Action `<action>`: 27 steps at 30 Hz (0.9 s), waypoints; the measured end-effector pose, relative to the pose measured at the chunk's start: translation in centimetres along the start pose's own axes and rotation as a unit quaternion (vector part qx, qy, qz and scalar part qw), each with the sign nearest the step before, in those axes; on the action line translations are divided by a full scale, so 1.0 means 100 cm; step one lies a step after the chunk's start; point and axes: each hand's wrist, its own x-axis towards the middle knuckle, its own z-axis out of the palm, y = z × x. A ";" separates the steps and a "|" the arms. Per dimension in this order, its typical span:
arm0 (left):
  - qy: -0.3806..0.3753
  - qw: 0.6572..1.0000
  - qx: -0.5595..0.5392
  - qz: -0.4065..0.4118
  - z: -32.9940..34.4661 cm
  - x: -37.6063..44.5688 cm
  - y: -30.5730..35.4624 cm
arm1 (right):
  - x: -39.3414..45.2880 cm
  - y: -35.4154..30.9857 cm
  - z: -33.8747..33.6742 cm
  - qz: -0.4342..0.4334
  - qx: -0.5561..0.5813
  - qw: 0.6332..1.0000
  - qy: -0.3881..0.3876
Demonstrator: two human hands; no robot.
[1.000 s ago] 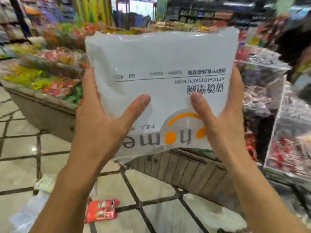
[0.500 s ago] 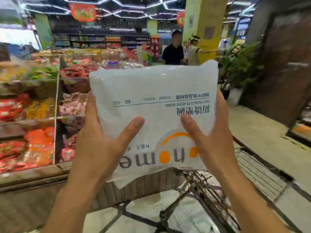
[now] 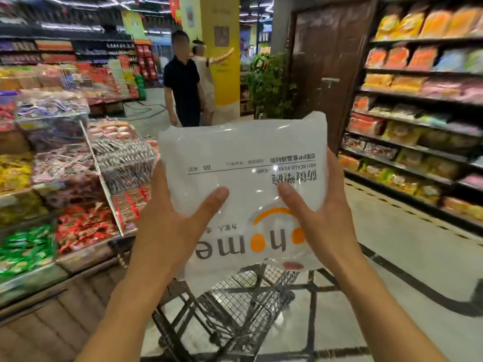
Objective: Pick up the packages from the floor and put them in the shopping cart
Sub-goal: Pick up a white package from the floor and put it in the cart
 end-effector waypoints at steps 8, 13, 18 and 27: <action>-0.038 0.999 0.024 -0.028 0.116 0.046 -0.042 | 0.060 0.099 -0.042 0.025 0.003 1.000 0.007; -0.030 0.997 0.014 -0.071 0.171 0.090 -0.092 | 0.120 0.176 -0.028 0.037 -0.038 0.998 -0.023; -0.015 0.992 0.010 -0.127 0.203 0.132 -0.147 | 0.178 0.248 0.003 0.086 -0.029 0.993 -0.077; 0.048 0.955 0.050 -0.290 0.224 0.145 -0.264 | 0.209 0.368 0.095 0.139 -0.032 0.960 -0.240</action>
